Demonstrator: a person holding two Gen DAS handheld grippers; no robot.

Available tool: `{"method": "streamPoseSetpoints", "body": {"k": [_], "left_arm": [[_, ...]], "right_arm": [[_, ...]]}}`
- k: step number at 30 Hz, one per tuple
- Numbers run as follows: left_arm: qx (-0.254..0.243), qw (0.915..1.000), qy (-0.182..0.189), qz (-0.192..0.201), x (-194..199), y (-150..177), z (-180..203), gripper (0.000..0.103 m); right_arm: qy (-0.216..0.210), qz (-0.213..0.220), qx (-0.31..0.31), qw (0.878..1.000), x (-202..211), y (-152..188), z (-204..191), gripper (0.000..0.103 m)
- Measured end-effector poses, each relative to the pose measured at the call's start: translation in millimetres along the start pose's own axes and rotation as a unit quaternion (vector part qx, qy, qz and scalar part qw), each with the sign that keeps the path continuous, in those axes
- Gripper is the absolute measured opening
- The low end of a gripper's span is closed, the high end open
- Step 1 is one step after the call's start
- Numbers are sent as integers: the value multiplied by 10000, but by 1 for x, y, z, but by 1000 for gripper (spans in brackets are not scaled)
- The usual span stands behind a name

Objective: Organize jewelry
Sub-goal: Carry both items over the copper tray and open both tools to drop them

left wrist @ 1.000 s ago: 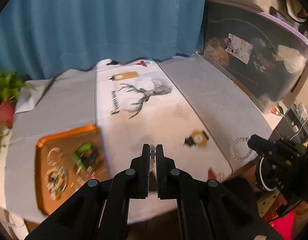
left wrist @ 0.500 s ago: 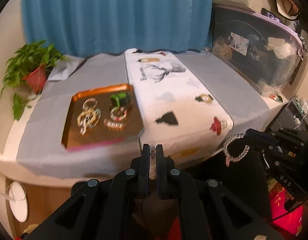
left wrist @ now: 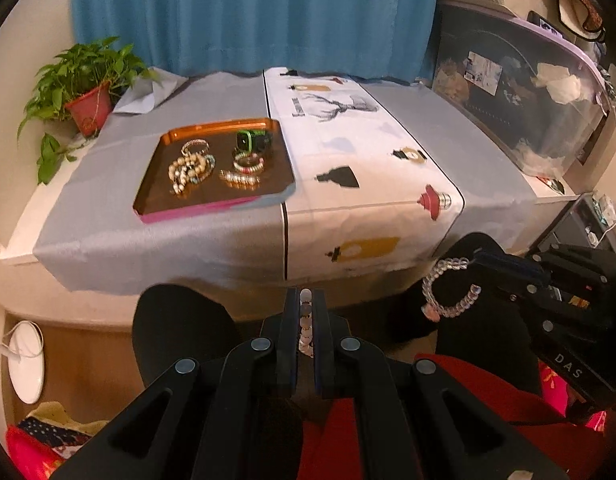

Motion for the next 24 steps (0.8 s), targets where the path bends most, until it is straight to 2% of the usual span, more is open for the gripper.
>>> {"method": "streamPoseSetpoints", "body": {"k": [8,24], "left_arm": [[47,10000,32,-79,-3,3,-2,4],[233,9996,150,56,-5,-20,-25,4]], "right_arm": [[-62,-109,34,9999,-4,5,-5,8],[-133,-216,77,9996,-25,-11,-6,8]]}}
Point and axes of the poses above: each gripper's, at about its wrist camera, not at the fingertips, and x roughly against the way its jaws point, z to its right, y to its underside, the point moved 4 cm from there along -x, roughly the way its jaws point, and after that the axes turned 5 degrees about y, right-handed, at the moved point
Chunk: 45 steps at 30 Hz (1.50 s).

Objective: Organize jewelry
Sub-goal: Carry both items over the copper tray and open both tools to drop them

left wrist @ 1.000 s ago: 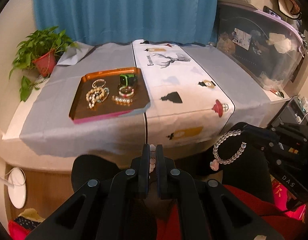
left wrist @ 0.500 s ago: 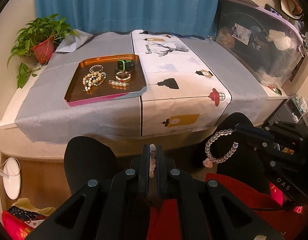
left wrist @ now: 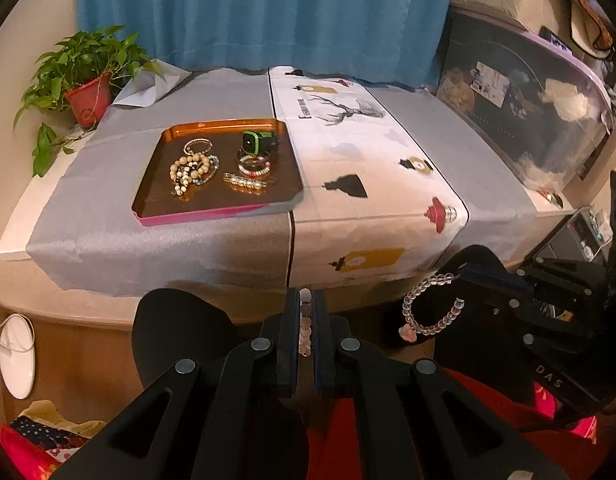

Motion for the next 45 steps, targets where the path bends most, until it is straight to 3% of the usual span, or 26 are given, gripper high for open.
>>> {"method": "streamPoseSetpoints", "body": {"k": [6,14,21,29,38,39,40,41,42,43,44,45], "left_arm": [[190,9996,15,204,2,-36,-29,4],[291,9970,-213,683,4,-106,-72,4],[282,9969,-245,695,-33,-149,-100,4],[346,9984,-213,395,-86,-158,-123,4],[436,9980,-453,98,-131,-148,-148,4],[490,9973,-521,133,-135,-147,-153,8],[513,9971,-552,129,-139,-147,-157,32],[553,9963,-660,28,-146,-146,-163,56],[636,9939,-889,-134,-151,-144,-169,102],[763,9893,-1221,-217,-152,-142,-176,100],[806,9880,-1305,-192,-150,-139,-178,100],[824,9883,-1266,-189,-147,-137,-179,100]], "right_arm": [[-16,40,128,9999,-18,-28,2,8],[12,394,245,9989,-55,-98,16,8],[-58,556,279,9980,-101,-153,21,8],[-292,361,299,9985,-159,-178,14,8],[-376,-50,250,9990,-213,-168,11,8],[-339,-76,249,9991,-220,-166,11,8],[-298,-72,258,9992,-225,-166,11,10],[-225,-54,301,9993,-232,-165,12,14],[-82,-132,412,9990,-241,-163,12,21],[90,-251,495,9984,-248,-161,13,48],[278,-381,557,9973,-254,-158,14,74],[403,-376,545,9970,-254,-156,17,78]]}}
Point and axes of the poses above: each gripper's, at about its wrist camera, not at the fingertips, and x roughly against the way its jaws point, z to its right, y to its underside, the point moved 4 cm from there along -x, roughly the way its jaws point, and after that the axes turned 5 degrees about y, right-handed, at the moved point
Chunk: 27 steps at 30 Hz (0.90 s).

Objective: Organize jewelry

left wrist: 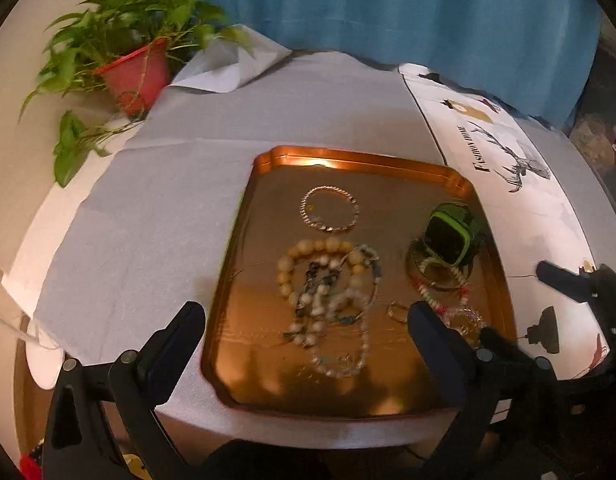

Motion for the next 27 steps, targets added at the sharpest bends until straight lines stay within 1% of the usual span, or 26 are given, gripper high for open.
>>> {"method": "streamPoseSetpoints", "body": {"k": [2,4,8,11,14,18,27], "left_arm": [[106,9999,58,-20,10,9,-3,100],[255,9996,16,103,25,21,-5,101],[493,9981,-18,369,62,54,-1,101],[409,9975,-55,577,87,75,10,101],[203,9974,-61,682,106,89,23,101],[11,9962,-210,845,124,100,32,101],[32,9934,-308,1104,150,114,37,101]], "right_arm": [[10,88,-97,9999,11,5,4,80],[-5,33,-226,9997,20,11,8,82],[55,-12,-696,9976,52,36,12,84],[166,223,-861,9959,85,53,9,87],[346,469,-792,9952,109,64,3,92],[415,576,-719,9949,128,73,-6,93],[465,592,-666,9949,149,88,-14,93]]}}
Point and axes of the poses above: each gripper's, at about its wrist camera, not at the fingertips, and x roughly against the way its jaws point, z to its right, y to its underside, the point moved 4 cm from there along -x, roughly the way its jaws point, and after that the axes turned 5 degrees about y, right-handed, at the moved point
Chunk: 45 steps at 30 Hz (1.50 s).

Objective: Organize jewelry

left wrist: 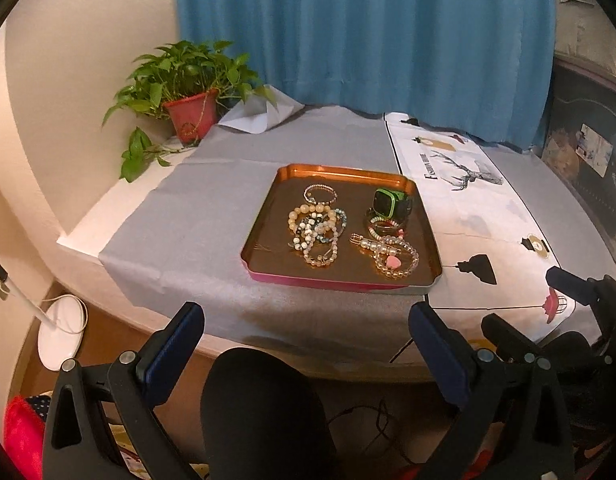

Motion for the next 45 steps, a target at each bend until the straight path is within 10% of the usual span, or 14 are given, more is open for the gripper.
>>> {"method": "streamPoseSetpoints", "body": {"k": [45], "left_arm": [[-106,9997,-221,34,5,2,0,103]], "right_arm": [[14,75,17,10000,12,-3,1,93]]}}
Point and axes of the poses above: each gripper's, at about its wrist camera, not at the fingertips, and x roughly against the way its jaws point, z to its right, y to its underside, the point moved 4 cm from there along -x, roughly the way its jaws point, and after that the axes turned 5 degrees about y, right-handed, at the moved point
